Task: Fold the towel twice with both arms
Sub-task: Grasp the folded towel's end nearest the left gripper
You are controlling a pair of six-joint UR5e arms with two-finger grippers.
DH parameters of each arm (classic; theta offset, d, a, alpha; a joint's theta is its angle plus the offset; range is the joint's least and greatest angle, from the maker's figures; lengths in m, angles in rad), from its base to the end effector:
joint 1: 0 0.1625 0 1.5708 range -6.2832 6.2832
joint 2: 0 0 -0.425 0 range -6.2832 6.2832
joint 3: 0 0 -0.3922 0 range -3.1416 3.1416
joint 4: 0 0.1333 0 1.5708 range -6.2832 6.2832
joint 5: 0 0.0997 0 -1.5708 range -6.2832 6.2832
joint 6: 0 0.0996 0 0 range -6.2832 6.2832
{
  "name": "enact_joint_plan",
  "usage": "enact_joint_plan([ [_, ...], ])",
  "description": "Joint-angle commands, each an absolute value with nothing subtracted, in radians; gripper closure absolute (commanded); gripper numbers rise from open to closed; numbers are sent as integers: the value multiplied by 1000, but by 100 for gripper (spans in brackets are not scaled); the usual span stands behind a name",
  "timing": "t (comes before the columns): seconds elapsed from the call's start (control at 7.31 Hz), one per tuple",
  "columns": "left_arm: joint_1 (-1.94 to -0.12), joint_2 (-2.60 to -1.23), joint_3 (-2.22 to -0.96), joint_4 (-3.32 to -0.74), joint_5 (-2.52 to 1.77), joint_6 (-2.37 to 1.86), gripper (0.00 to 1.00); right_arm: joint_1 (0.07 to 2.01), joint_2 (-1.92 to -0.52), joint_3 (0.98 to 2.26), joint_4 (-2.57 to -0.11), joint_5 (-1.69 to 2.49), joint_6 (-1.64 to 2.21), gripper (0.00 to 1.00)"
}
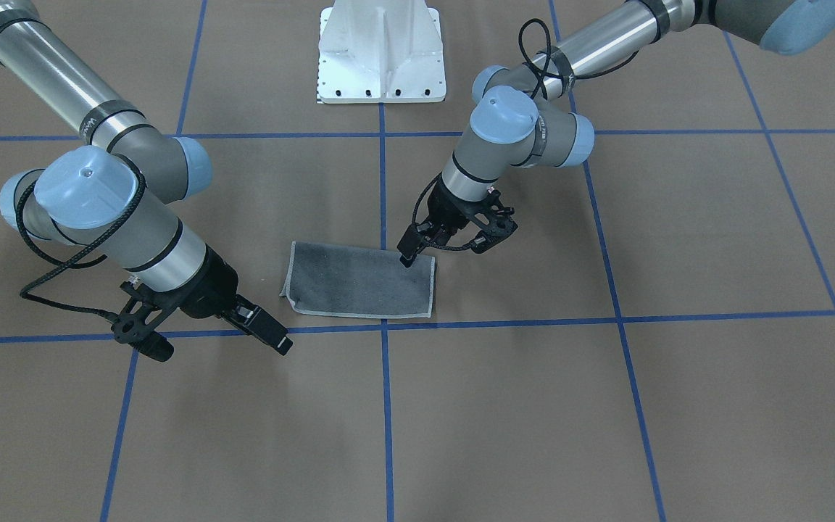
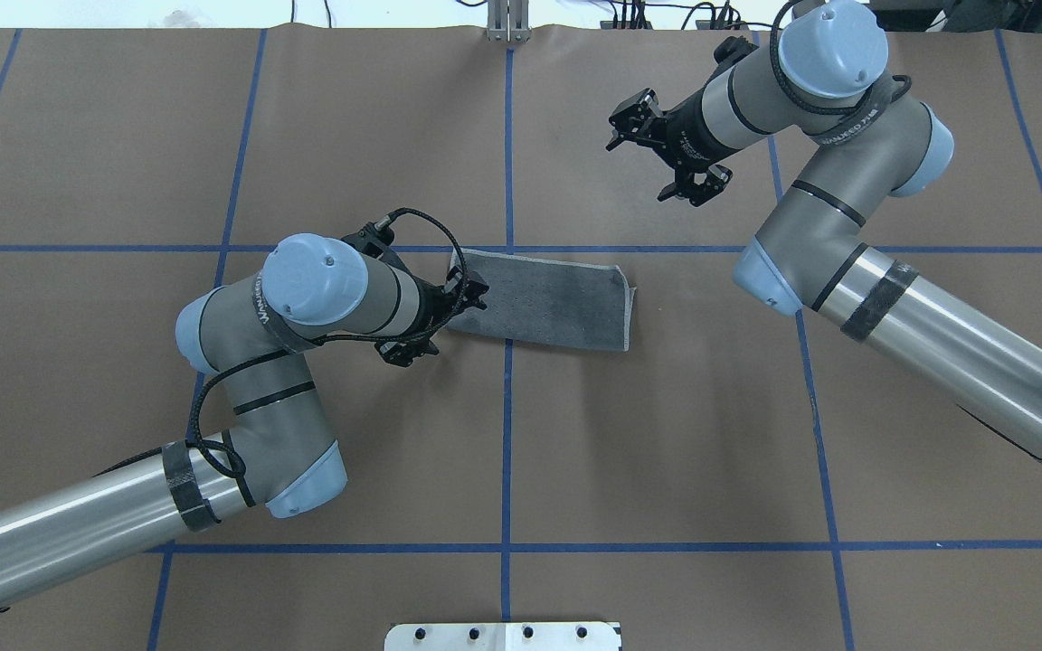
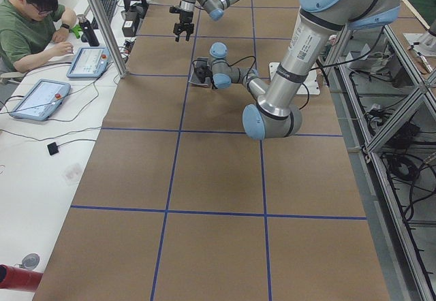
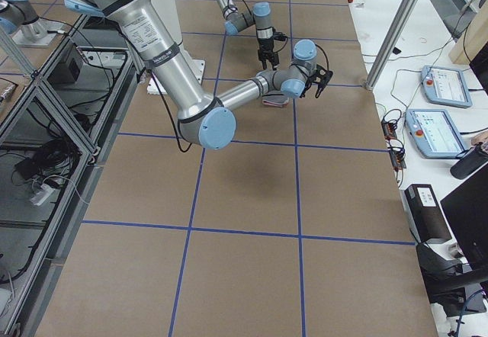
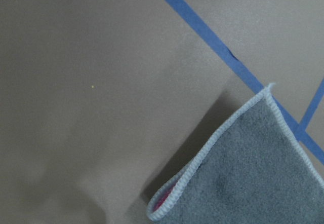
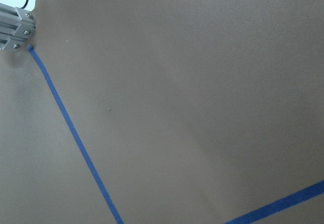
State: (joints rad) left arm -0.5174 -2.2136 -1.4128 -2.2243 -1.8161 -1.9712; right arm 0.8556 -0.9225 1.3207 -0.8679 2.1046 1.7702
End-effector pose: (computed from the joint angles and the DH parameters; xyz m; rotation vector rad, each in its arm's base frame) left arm 0.5816 -0.4565 0.2699 -0.1548 1.1674 -0.6728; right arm -0.4227 -0.6126 0.2991 -0.1084 -1.1889 0.6366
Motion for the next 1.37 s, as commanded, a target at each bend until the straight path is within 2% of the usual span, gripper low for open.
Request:
enact_joint_plan([
  [0.0, -517, -2215, -1414, -2224, -1816, -1971, 33, 856, -923, 1322, -867, 2105, 1770, 1],
  [0.27, -517, -2215, -1414, -2224, -1816, -1970, 39, 856, -927, 1321, -867, 2105, 1763, 1],
  [0.96, -543, -2217, -1411, -2215, -1815, -1964, 63, 856, -930, 1324, -867, 2106, 1756, 1],
  [1.23, -555, -2217, -1410, -2214, -1816, -1970, 100, 856, -942, 1324, -858, 2106, 1753, 1],
])
